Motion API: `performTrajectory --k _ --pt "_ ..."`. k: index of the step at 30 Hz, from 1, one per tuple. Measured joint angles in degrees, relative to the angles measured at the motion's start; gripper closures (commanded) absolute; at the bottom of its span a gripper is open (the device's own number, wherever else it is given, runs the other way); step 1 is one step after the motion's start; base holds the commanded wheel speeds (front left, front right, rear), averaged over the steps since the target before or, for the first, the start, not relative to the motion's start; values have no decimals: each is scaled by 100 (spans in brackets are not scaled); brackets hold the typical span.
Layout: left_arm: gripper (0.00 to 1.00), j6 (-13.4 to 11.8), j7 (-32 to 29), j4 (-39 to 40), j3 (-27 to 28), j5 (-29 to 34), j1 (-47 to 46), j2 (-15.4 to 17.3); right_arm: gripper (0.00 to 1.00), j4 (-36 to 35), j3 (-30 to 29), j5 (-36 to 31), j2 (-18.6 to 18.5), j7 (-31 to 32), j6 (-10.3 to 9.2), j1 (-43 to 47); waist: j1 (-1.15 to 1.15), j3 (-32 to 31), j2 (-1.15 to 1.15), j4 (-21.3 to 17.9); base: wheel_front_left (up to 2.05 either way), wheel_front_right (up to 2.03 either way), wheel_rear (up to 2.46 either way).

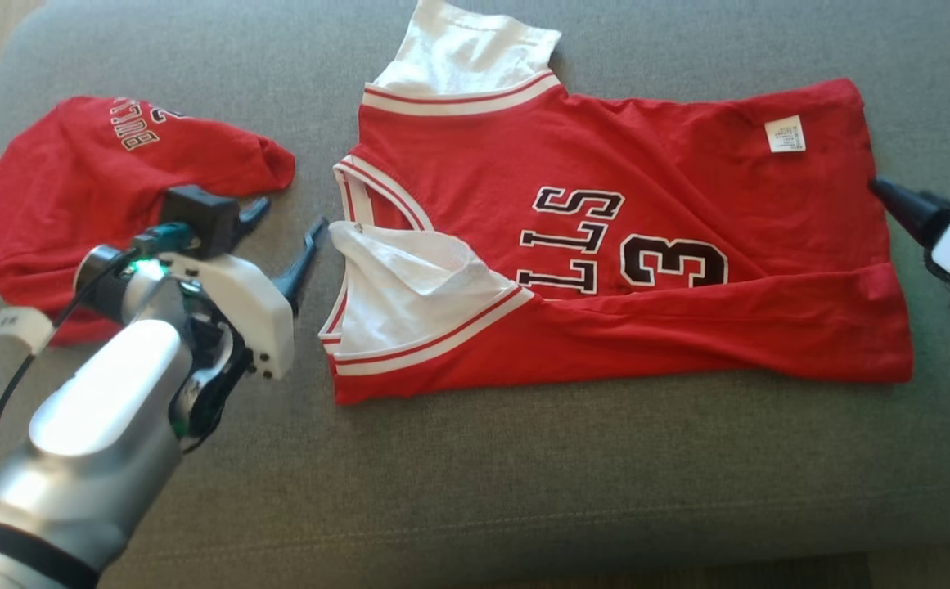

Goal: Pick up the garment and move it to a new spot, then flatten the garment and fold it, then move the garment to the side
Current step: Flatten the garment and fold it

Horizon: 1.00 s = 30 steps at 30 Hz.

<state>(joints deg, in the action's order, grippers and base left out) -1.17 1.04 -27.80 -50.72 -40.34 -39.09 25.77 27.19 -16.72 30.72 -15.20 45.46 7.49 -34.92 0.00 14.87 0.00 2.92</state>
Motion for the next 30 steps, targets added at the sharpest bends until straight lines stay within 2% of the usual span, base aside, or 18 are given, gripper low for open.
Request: performTrajectory --k 4,9,12,15,16,17,19,23,26,30 --pt "0 -375 561 -187 345 -66 2 -212 0 -250 336 325 -26 -795 0 54 0 -131 0 -15 0 0 0" --pt "0 -815 1267 -34 1012 -276 66 -448 0 -1332 1315 261 -580 -2513 1 502 0 -325 0 -55 0 0 0" --pt "0 -1032 1325 527 1671 -288 364 -595 0 -1688 1437 197 -639 -3348 0 899 0 -477 0 -84 0 0 0" --pt "0 -1154 1329 1417 2531 67 933 -844 0 -1979 1367 59 -573 -4012 0 1356 0 -636 0 -112 0 0 0" --pt "0 -1168 1341 1669 2778 212 1171 -962 0 -2084 1319 -45 -534 -4210 0 1502 0 -691 0 -122 0 0 0" --pt "0 -1196 1366 2056 3204 472 1694 -1270 0 -2256 1194 -264 -383 -4557 0 1784 0 -799 0 -142 0 0 0" --pt "0 -1126 1368 2268 3487 697 2264 -1636 0 -2408 1187 -503 -237 -4764 0 2107 0 -902 0 -164 0 0 0" --pt "0 -875 1368 2353 3710 1273 3136 -2131 0 -2542 1136 -740 278 -5122 0 2776 0 -1004 0 -218 0 0 0" --pt "0 -678 1368 2396 3874 1601 3433 -2248 0 -2525 1121 -840 610 -5335 0 3160 0 -1042 0 -228 0 0 0" --pt "0 -533 1368 2341 3860 1791 3732 -2275 0 -2323 1126 -996 806 -5472 0 3398 0 -1059 0 -257 0 0 0"
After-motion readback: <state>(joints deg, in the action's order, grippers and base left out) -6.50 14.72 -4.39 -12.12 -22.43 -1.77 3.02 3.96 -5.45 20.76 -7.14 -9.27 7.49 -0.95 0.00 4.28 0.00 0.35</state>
